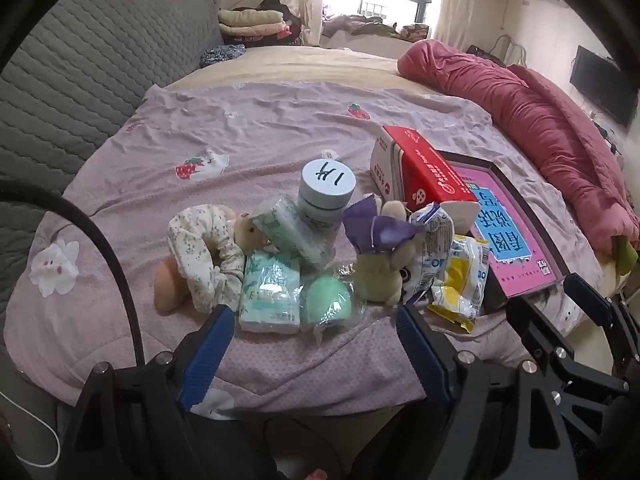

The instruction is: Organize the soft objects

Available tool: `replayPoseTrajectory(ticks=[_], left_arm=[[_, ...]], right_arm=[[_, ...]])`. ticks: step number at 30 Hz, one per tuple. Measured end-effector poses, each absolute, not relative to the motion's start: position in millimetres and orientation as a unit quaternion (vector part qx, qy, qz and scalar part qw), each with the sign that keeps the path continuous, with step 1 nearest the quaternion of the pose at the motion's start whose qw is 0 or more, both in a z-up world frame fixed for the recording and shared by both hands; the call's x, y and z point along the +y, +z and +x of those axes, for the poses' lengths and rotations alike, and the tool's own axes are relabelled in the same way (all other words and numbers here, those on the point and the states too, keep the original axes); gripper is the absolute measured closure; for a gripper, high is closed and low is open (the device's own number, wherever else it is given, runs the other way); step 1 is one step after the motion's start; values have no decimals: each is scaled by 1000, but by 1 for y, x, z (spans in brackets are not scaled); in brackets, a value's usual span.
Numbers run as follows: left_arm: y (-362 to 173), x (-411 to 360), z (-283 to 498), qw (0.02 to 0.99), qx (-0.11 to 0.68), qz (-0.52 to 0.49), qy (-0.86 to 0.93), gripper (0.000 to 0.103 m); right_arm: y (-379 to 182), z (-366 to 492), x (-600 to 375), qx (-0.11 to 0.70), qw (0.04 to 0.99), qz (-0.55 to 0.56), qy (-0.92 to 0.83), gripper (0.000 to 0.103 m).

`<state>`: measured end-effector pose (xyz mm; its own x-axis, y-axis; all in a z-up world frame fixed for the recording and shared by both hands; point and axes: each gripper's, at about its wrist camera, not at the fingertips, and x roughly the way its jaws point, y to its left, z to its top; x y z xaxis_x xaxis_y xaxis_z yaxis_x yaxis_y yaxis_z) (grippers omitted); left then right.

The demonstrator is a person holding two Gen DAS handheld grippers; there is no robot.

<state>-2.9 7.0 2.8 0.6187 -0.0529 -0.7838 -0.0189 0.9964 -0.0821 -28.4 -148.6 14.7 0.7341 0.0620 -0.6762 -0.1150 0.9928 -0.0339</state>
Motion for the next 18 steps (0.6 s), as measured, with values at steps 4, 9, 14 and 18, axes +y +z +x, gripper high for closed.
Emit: replayPoseTrajectory(ticks=[4, 9, 14, 18], left_arm=[[1, 7, -3, 897, 439, -43, -10, 20], [-1, 6, -3, 896, 442, -41, -14, 20], [-3, 6, -3, 894, 445, -43, -15, 20], [-3, 5, -3, 894, 445, -43, -16, 20]], right_arm=[[15, -29, -148, 361, 931, -37, 46, 17], [13, -28, -151, 365, 929, -34, 43, 17], [13, -28, -152, 366, 929, -32, 41, 17], [13, -28, -152, 365, 930, -33, 41, 17]])
